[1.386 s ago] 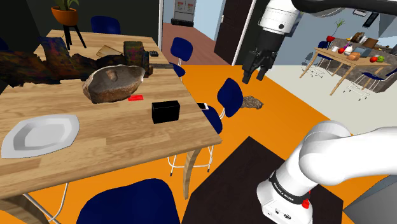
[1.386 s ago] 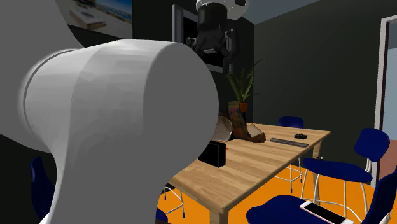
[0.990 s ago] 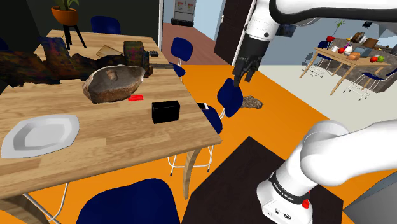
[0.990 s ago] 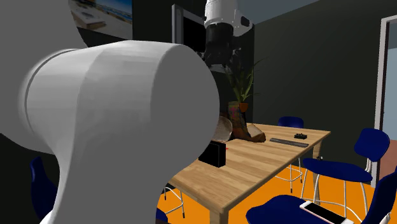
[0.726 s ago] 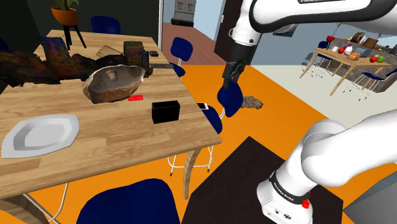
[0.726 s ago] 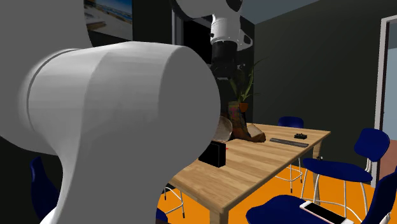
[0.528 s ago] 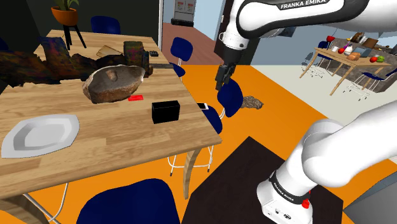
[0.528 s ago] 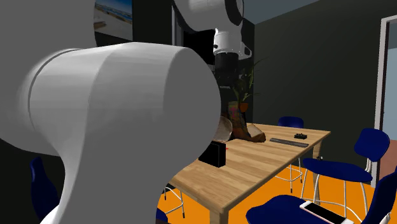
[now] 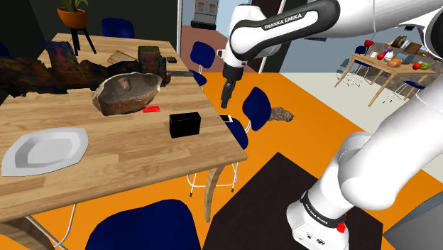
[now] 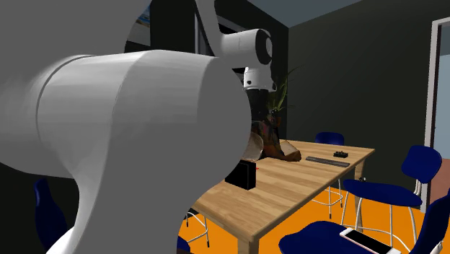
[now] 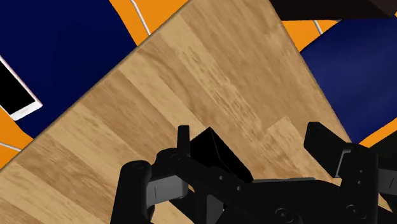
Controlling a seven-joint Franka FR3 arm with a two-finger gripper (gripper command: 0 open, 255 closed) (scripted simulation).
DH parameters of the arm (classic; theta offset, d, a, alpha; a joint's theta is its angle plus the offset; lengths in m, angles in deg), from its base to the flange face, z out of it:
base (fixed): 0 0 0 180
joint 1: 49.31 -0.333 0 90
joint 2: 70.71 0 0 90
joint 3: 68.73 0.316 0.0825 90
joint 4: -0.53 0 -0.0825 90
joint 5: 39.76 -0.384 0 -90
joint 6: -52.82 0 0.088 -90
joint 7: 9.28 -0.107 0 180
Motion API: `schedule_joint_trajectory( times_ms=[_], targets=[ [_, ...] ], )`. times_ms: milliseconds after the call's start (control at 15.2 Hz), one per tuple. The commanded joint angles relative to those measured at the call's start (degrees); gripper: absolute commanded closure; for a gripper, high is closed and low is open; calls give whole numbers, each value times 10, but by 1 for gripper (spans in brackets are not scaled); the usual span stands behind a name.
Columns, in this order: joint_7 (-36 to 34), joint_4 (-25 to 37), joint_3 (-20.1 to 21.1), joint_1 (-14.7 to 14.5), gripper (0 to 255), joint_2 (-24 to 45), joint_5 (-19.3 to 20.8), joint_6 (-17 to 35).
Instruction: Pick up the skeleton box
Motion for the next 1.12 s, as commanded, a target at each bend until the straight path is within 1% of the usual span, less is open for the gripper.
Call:
schedule_joint_trajectory(
  times_ms=[0, 396, 726, 1056],
  targets=[
    [36, 31, 1, -9, 0, 48, -8, 18],
    [134, 111, 18, -23, 0, 171, -27, 63],
    [203, 187, 41, -30, 0, 267, -33, 87],
    [210, 184, 44, -29, 0, 291, -35, 114]
  ],
)
